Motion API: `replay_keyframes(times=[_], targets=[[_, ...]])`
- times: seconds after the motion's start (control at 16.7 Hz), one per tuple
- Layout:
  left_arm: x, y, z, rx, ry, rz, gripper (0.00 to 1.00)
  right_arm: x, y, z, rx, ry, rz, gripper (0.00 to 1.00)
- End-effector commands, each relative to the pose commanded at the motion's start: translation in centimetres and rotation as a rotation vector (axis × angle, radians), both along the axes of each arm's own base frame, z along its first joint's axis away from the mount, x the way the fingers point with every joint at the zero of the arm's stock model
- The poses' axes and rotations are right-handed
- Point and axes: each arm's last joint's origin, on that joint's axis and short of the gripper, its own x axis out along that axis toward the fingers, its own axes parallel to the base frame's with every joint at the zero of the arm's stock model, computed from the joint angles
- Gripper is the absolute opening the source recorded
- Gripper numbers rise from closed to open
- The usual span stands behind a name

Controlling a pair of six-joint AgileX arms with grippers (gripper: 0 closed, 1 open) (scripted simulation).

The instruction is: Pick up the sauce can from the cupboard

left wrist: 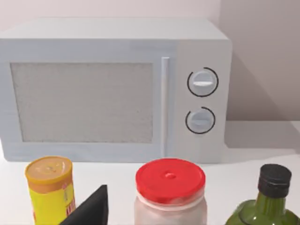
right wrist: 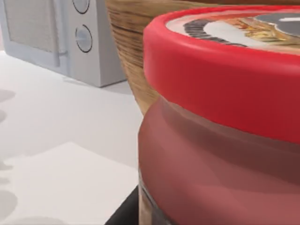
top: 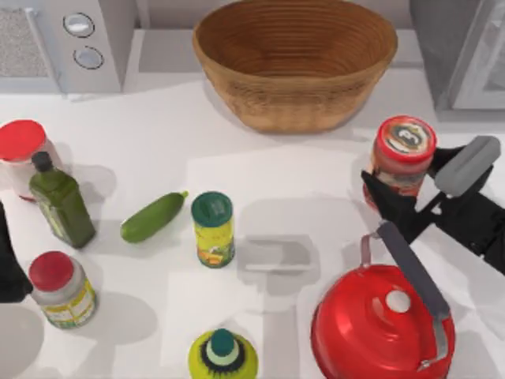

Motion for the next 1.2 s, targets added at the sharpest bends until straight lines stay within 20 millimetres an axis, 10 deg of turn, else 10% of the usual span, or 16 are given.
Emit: replay_keyframes(times=[0.12, 0.9, 1.2], targets=[[0.0, 0.0, 0.0, 0.0, 0.0, 0.0, 1.0, 0.0, 0.0, 0.0, 0.0, 0.0, 0.0, 0.0], [0.0, 0.0, 0.0, 0.0, 0.0, 0.0, 1.0, 0.0, 0.0, 0.0, 0.0, 0.0, 0.0, 0.98], [0.0, 0.0, 0.0, 0.0, 0.0, 0.0, 1.0, 0.0, 0.0, 0.0, 0.0, 0.0, 0.0, 1.0]])
